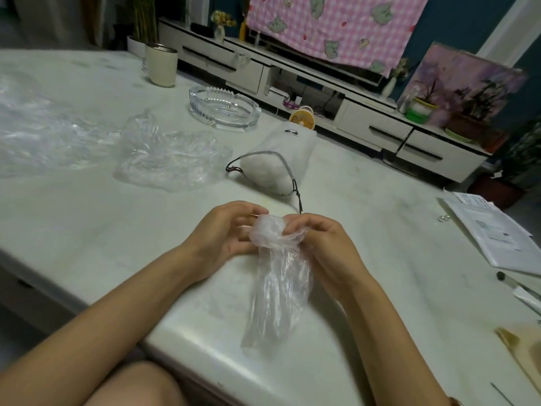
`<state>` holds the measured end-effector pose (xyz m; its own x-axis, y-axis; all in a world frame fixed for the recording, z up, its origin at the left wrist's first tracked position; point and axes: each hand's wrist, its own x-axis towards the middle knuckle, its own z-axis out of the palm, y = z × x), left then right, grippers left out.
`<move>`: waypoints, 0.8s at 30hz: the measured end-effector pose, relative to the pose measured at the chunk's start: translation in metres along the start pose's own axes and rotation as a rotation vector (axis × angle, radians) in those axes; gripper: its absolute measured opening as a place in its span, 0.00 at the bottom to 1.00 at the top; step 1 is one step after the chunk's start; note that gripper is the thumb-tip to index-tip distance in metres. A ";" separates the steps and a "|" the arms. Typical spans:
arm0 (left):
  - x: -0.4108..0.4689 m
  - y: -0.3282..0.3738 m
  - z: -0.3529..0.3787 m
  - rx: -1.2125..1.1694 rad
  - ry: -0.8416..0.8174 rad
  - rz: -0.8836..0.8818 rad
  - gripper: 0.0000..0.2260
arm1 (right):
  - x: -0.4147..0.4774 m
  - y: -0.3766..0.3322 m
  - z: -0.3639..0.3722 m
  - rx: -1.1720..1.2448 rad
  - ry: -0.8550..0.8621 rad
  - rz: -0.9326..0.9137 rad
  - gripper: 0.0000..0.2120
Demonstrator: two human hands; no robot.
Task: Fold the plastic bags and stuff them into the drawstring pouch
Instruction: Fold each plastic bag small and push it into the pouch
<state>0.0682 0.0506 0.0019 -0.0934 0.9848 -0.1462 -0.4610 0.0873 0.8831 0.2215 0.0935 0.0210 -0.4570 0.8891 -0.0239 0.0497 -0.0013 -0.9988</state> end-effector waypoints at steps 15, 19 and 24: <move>-0.005 0.001 -0.005 -0.146 -0.029 -0.107 0.12 | -0.024 -0.005 0.008 -0.947 0.091 -0.642 0.34; -0.008 0.004 -0.008 -0.119 0.005 -0.035 0.08 | -0.021 0.008 0.025 -1.124 -0.077 -0.713 0.35; -0.007 0.004 -0.011 -0.138 0.083 -0.056 0.08 | -0.019 0.019 0.029 -1.048 -0.078 -0.763 0.25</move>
<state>0.0572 0.0422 0.0016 -0.1342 0.9628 -0.2344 -0.5835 0.1144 0.8040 0.2057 0.0633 0.0016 -0.7258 0.4782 0.4944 0.4063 0.8781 -0.2528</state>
